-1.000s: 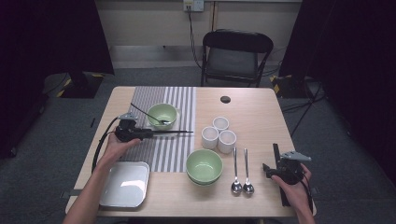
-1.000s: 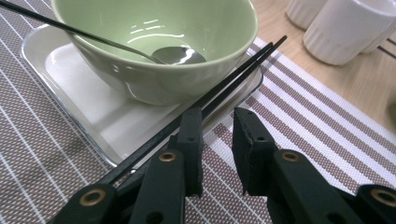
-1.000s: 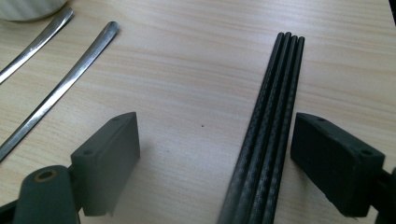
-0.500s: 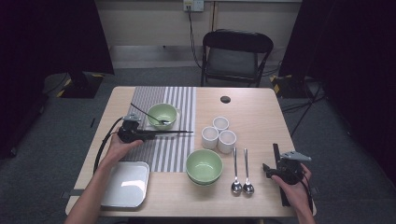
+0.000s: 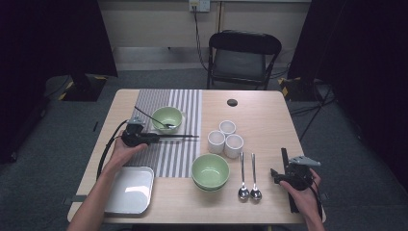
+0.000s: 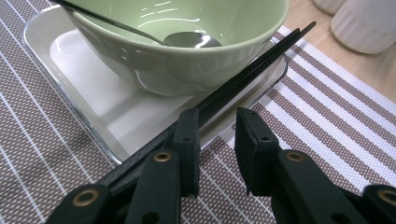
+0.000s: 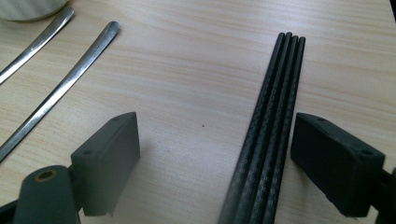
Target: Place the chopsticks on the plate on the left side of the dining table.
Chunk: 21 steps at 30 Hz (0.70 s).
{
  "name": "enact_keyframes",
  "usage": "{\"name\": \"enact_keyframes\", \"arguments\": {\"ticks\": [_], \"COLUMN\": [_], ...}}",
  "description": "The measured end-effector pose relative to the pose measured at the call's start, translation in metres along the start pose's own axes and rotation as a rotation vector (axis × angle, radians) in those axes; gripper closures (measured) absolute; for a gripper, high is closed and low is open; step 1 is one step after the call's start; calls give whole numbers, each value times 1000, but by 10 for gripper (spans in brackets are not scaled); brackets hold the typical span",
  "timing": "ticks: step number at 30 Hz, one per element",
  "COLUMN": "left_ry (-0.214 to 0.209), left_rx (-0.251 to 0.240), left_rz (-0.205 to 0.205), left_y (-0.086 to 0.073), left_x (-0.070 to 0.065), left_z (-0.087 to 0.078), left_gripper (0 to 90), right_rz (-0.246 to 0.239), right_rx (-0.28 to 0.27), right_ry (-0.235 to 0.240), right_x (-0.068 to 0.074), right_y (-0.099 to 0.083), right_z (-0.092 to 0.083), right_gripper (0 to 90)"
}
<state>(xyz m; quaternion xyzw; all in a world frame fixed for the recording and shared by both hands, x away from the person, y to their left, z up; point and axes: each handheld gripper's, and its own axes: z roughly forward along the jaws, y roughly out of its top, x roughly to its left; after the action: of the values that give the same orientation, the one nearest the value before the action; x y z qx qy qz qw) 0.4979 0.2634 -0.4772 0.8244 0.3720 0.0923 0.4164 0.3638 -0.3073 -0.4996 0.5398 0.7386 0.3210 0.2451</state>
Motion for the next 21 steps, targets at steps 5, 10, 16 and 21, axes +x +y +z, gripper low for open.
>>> {"name": "enact_keyframes", "arguments": {"ticks": [5,10,16,21], "left_ry": [-3,8,42,60], "left_rx": [-37,-58,-76,-78], "left_rz": [7,-30,-62,-88], "left_y": [4,2,-1,-5], "left_x": [-1,6,14,21], "left_z": [-11,-22,-34,-41], "left_gripper": [684,618,499,423], "right_rz": [1,0,1,0], "right_rx": [0,-1,0,-1], "right_ry": [-1,-1,-1,-1], "right_x": [0,0,0,0], "right_y": [0,0,0,0], "right_z": [0,0,0,0], "right_gripper": [149,150,150,150]}}
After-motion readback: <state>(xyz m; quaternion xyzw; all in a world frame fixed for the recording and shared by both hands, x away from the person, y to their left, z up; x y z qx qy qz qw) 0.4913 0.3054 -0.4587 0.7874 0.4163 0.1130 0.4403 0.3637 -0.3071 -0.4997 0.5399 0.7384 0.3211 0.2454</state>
